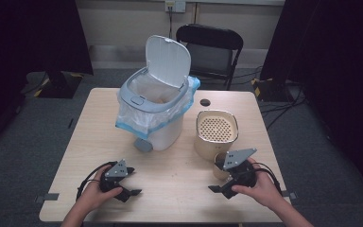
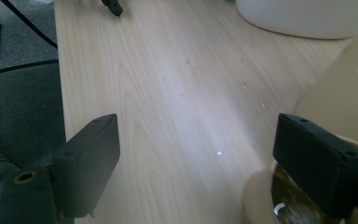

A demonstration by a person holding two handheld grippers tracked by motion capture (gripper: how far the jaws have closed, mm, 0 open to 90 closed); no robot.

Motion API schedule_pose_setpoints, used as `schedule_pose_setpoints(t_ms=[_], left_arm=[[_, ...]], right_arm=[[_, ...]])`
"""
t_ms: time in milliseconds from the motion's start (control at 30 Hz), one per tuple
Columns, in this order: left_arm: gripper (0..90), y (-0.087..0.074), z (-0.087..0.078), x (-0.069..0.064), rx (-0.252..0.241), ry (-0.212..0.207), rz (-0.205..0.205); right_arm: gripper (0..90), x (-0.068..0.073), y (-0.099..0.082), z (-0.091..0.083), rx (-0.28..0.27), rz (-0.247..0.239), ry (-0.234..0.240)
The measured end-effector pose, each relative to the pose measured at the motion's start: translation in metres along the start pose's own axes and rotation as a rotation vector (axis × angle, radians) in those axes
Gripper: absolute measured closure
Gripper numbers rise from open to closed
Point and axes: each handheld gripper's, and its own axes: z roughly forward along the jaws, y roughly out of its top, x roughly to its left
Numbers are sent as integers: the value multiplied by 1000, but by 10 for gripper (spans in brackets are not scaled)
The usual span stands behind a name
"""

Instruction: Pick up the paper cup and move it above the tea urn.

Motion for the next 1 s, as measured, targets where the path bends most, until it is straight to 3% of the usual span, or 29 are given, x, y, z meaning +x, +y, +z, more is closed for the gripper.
schedule_pose_setpoints(t_ms=[467, 1000], left_arm=[[131, 0, 0, 0, 0, 0, 0], [131, 0, 0, 0, 0, 0, 0]], right_arm=[[141, -13, -18, -30, -2, 42, -61], [141, -24, -50, -47, -18, 99, -116]])
